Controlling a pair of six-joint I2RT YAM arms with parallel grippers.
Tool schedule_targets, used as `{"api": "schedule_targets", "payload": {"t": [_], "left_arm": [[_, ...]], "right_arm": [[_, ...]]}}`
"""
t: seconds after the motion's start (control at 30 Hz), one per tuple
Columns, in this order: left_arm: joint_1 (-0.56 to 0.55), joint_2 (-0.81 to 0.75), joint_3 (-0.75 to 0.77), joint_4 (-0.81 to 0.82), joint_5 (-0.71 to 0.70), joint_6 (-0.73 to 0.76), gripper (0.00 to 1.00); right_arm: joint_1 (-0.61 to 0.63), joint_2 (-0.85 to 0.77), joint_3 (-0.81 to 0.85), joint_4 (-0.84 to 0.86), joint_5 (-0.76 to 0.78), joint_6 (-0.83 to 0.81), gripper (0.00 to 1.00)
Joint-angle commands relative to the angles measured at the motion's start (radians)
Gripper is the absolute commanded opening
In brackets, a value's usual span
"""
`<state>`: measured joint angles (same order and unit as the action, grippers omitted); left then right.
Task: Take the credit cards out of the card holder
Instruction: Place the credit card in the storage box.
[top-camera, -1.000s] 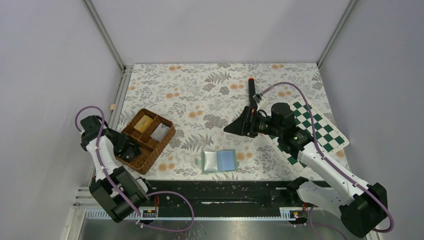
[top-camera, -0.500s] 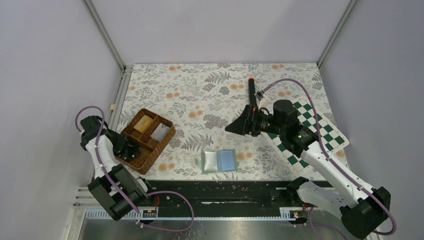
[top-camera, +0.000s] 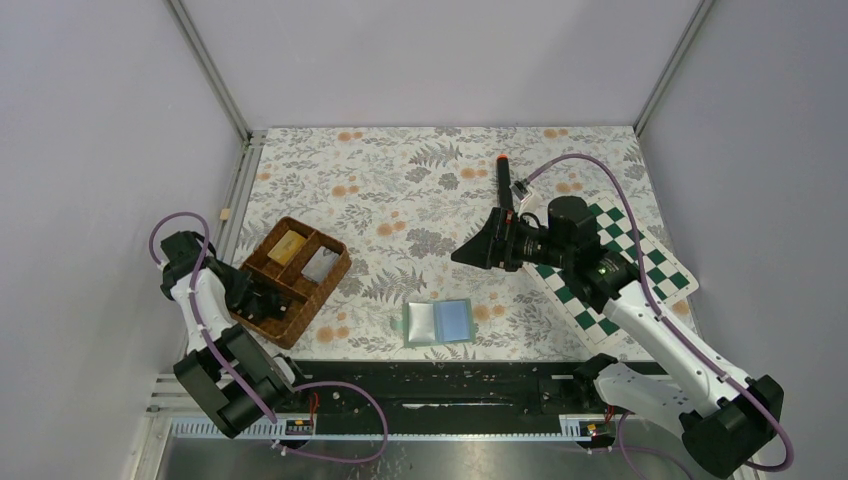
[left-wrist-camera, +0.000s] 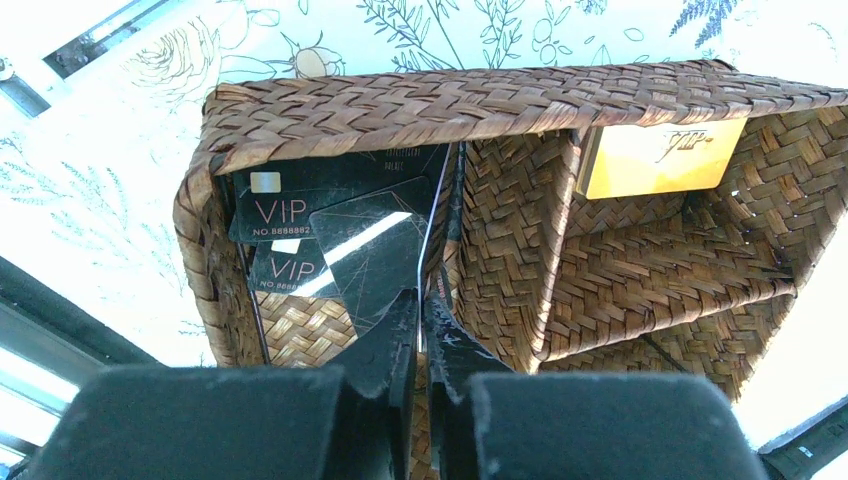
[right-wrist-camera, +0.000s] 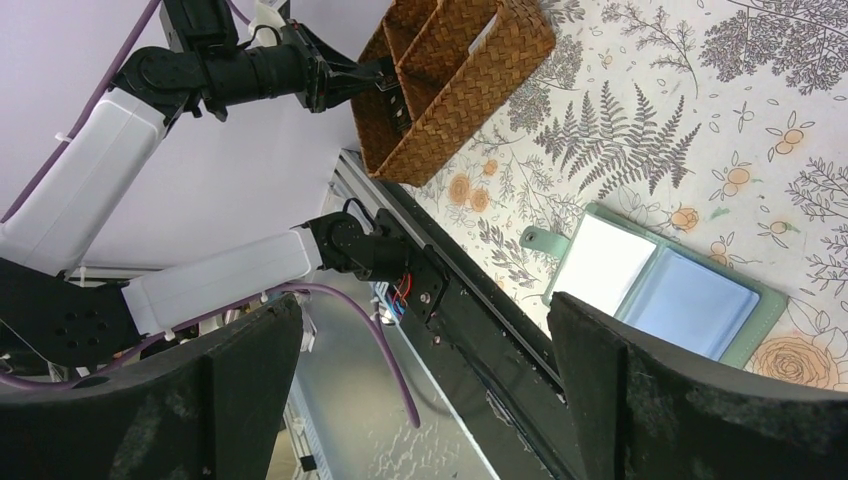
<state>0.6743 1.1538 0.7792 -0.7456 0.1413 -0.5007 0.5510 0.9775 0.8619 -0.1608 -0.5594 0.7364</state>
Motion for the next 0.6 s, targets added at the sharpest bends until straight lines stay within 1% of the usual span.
{"api": "schedule_targets", "payload": {"t": [0.0,0.17,0.37,0.57], "left_arm": [[0.007,0.017,0.028,0.049,-0.019,0.013,0.06],[0.007,0.026,0.032,0.054,-0.039,0.007,0.08],[0.007,0.036,0.031,0.068,-0.049,-0.013,0.13],[0.006,0.030,0.037,0.074,-0.063,-0.019,0.24]], "right_arm": [[-0.009,0.006,0.048,-0.001,-0.002,-0.013,0.98],[-0.008,0.014,0.047,0.000,0.007,-0.012,0.98],[-0.008,0.035,0.058,-0.002,-0.004,-0.015,0.98],[-0.008,0.042,0.059,-0.001,-0.007,-0.013,0.98]]}}
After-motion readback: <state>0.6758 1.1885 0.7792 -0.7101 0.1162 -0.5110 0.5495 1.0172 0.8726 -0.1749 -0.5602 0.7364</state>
